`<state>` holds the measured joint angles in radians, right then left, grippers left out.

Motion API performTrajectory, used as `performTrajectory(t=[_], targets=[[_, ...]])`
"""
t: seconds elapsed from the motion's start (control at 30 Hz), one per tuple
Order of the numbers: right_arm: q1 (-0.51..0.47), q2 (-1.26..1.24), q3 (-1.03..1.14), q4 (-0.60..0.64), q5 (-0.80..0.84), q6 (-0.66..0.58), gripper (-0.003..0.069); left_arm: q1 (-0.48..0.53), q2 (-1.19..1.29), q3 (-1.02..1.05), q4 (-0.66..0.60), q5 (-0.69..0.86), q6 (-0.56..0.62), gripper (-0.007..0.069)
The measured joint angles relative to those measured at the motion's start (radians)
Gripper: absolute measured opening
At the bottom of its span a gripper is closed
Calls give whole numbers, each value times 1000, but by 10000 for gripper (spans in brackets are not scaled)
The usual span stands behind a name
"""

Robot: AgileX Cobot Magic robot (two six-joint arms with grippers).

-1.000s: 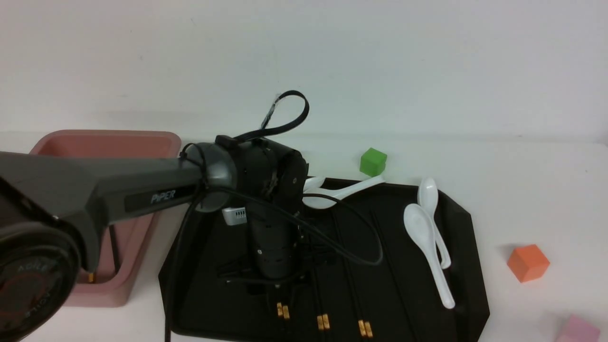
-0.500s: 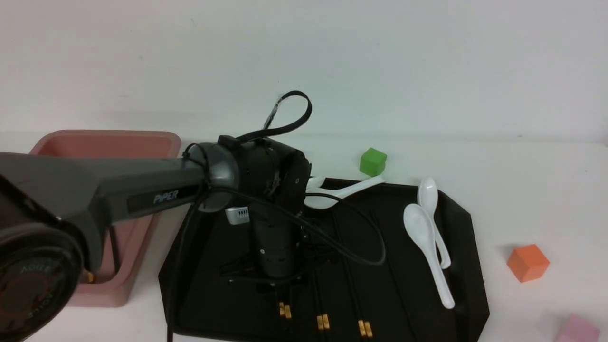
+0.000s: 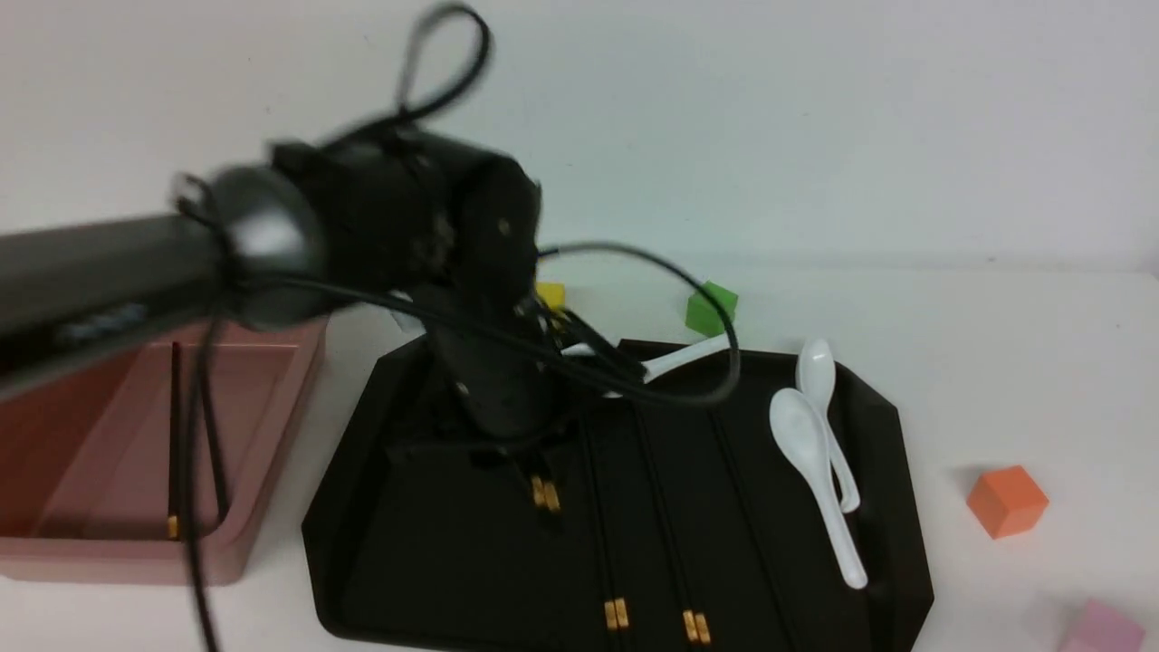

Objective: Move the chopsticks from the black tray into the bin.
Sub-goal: Use the left arm to put the chopsticks into the lunch box

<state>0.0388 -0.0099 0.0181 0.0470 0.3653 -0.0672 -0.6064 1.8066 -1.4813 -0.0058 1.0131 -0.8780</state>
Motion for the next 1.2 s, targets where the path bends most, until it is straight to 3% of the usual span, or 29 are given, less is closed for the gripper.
performTrajectory(t=[0.23,0.37,0.5,0.73,1.2], targets=[[0,0,0,0,0,0,240,42,-156,0,288,182,13,123],[0,0,0,0,0,0,240,145,-201,21,395,208,130,123],[0,0,0,0,0,0,240,316,-208,90,332,210,264,123],[0,0,0,0,0,0,240,548,-208,184,230,100,306,123],[0,0,0,0,0,0,240,574,-121,192,201,-32,310,123]])
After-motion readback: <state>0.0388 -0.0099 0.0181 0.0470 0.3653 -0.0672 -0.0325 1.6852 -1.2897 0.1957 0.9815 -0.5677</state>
